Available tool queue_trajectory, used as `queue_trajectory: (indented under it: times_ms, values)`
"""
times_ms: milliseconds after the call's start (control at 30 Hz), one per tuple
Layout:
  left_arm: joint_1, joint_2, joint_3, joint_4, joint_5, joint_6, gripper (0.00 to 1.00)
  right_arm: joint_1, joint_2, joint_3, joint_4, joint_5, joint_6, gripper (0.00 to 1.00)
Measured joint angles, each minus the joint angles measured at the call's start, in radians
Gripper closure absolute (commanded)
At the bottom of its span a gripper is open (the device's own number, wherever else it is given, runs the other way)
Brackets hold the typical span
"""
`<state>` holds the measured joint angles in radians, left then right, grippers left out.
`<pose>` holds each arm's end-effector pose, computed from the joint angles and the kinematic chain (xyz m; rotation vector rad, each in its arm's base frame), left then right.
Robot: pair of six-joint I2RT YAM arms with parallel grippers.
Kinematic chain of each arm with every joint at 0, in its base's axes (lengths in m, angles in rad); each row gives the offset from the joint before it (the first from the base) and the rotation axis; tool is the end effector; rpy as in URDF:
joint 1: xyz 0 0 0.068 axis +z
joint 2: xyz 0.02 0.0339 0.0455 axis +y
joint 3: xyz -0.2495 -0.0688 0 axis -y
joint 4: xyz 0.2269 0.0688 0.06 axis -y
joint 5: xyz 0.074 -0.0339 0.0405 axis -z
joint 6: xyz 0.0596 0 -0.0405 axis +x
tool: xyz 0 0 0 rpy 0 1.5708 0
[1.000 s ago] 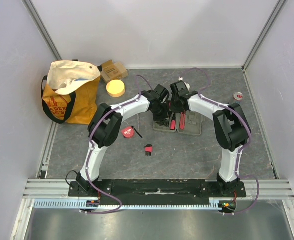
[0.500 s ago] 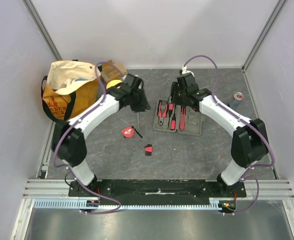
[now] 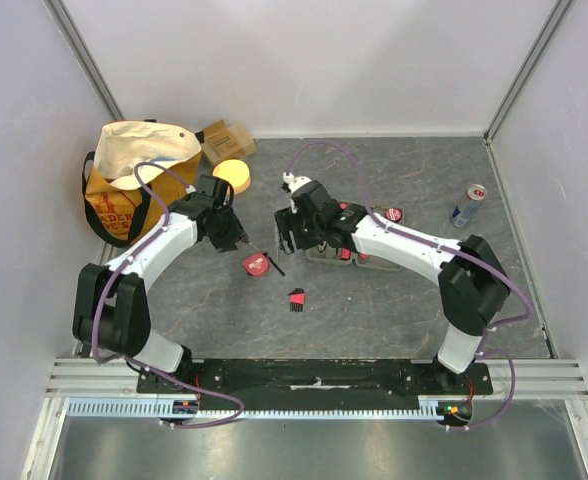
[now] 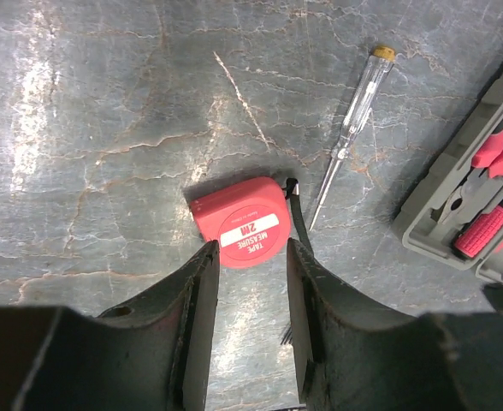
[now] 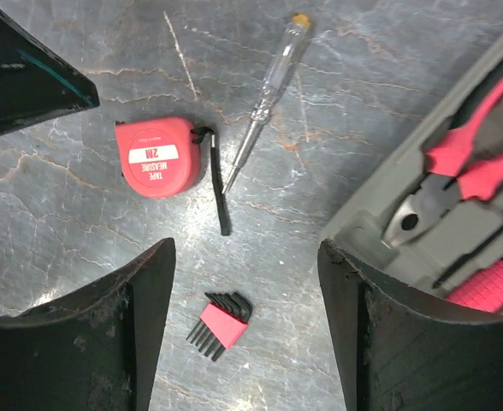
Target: Pack the tool kit
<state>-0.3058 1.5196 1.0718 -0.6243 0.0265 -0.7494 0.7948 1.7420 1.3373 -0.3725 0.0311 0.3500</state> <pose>0.2872 -0.0923 0.2012 -0.5848 2.6348 -0.3769 0.2744 0.2770 0.2315 -0.5160 2.3531 0.5153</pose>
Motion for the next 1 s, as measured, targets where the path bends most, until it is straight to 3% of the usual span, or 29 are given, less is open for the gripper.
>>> queue_trajectory:
  times_ms: [400,633,1000]
  values:
    - [0.02,-0.074,-0.058,0.035,0.002,0.0,0.56,0.032,0.257,0.19,-0.015,0.086,0.068,0.5]
    - [0.024,-0.116,-0.094,0.036,0.004,0.001,0.57,0.032,0.44,0.397,-0.081,0.173,0.107,0.56]
    - [0.025,-0.142,-0.121,0.036,0.013,0.011,0.56,0.035,0.565,0.519,-0.132,0.235,0.129,0.69]
